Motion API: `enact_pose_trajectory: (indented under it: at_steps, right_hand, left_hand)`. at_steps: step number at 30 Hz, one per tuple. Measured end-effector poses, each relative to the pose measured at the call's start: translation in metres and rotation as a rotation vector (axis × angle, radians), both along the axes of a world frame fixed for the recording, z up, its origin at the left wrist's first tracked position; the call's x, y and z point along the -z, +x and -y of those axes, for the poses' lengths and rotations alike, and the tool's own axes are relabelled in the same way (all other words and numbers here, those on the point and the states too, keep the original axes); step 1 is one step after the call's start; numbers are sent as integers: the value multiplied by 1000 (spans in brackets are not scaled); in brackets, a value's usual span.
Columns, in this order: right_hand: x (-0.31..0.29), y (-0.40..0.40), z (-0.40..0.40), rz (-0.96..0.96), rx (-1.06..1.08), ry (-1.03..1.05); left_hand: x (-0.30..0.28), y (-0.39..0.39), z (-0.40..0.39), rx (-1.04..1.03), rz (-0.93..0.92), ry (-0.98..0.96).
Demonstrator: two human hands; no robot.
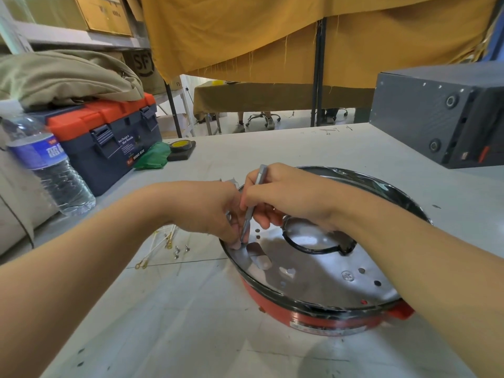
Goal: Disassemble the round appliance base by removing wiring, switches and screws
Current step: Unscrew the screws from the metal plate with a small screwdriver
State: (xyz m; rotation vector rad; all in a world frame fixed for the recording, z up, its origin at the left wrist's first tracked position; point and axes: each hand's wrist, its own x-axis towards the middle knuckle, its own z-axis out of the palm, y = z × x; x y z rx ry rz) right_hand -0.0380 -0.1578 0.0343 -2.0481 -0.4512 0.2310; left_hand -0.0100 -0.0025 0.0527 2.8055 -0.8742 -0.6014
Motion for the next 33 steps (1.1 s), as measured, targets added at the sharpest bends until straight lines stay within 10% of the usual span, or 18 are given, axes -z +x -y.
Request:
enact_pose_trajectory:
  at_steps: [9,20,33]
  right_hand:
    - [-5,4,1,153,206,159]
    - [-28,-9,-2,383,221,333]
    - [4,-50,21,244,-24,-509]
  left_hand:
    - [1,8,-11,25,7,-101]
    - [10,8,-40,-253,138,-799]
    - [47,-6,-99,-130,333,-377]
